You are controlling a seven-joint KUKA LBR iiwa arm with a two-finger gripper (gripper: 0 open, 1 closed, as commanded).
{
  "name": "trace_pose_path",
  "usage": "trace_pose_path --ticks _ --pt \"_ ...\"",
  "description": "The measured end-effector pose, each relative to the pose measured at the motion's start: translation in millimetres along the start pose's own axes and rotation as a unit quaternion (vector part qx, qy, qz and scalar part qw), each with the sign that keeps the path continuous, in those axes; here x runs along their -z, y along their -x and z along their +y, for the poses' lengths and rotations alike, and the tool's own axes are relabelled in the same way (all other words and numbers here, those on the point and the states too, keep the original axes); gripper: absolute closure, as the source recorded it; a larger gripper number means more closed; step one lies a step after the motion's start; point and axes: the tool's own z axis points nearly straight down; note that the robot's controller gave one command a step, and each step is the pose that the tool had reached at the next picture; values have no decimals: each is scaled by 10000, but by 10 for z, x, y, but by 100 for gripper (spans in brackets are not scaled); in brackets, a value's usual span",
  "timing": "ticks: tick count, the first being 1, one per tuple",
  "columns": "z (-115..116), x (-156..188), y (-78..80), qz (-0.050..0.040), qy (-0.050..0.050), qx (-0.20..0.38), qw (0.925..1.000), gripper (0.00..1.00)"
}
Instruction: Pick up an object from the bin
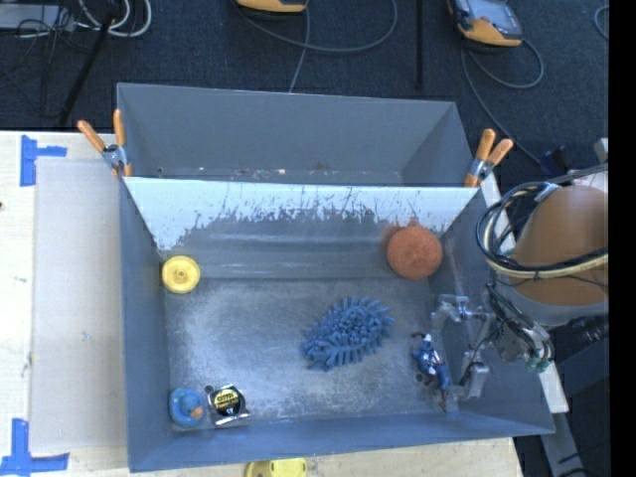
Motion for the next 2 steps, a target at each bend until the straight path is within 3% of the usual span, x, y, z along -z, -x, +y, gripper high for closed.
trace_pose_path --ticks 1,2 --pt "4 43 16 -33 -8 21 10000 0" --pt "290 -382 571 -87 -19 -157 9998 0"
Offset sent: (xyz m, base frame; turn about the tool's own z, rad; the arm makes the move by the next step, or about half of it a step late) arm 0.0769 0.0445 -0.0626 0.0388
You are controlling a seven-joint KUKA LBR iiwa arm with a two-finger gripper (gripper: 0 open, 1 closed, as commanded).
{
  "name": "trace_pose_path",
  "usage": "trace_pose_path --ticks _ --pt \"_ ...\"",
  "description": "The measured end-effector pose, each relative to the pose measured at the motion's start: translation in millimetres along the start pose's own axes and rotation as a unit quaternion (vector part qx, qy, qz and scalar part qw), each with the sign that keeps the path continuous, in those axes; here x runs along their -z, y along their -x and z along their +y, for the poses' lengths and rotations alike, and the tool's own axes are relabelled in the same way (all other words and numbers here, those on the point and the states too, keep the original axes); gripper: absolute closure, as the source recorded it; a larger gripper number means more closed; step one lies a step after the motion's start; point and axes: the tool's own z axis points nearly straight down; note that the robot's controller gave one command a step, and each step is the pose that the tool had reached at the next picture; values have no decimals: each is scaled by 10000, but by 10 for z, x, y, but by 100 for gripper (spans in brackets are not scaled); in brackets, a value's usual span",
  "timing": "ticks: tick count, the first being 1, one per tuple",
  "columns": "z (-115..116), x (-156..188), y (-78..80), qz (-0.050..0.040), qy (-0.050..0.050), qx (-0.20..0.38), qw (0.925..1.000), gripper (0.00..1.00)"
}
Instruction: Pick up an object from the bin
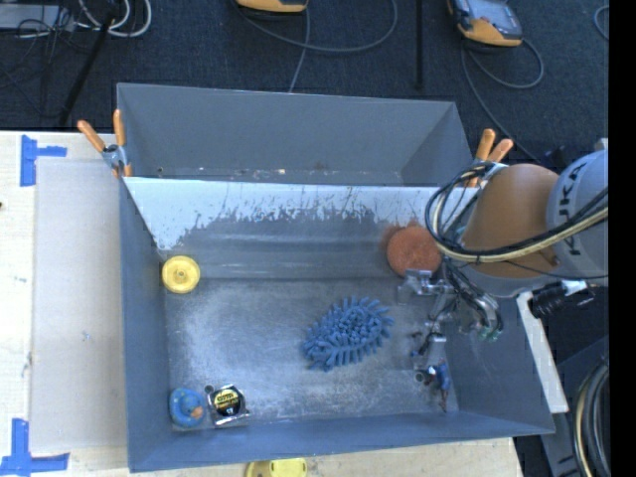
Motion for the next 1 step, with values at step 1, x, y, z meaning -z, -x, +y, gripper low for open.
trace_pose_path --ticks 1 --pt "146 -266 202 42 16 67 10000 0"
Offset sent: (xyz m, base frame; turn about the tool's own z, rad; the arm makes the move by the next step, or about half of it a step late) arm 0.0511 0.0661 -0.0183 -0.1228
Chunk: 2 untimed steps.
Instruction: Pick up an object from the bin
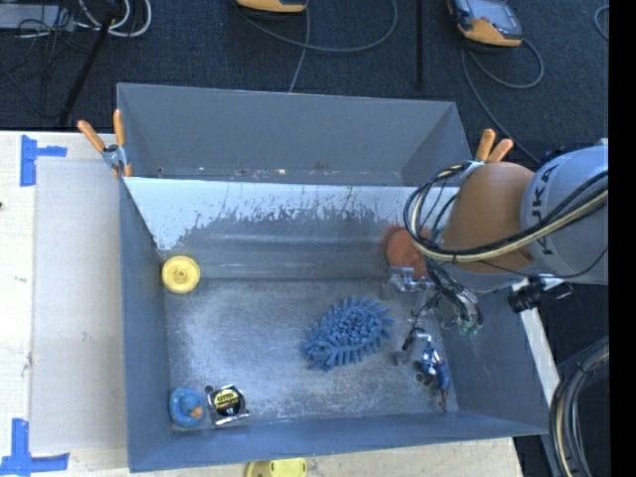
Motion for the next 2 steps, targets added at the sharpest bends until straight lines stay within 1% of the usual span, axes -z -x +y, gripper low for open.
trace_pose_path --ticks 1,2 --pt "365 55 191 1 -12 417 9991 0" --pt "645 21 214 3 -5 1041 9946 100"
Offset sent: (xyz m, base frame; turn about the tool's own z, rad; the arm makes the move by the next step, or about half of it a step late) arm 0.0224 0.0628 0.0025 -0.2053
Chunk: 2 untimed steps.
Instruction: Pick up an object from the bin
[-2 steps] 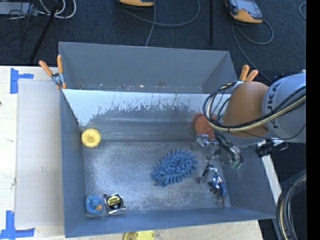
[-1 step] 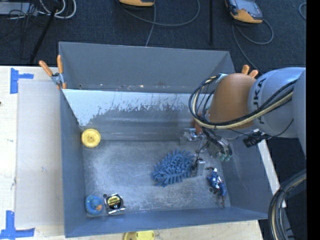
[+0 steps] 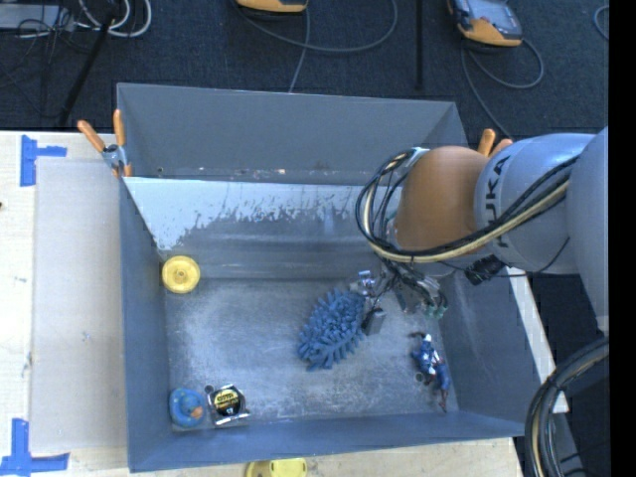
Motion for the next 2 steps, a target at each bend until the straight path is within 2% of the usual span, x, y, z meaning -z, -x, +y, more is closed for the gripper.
trace_pose_path --ticks 1,2 --pt "0 0 0 0 -1 3 10000 100" --pt "-17 1178 -120 -4 -1 76 10000 100"
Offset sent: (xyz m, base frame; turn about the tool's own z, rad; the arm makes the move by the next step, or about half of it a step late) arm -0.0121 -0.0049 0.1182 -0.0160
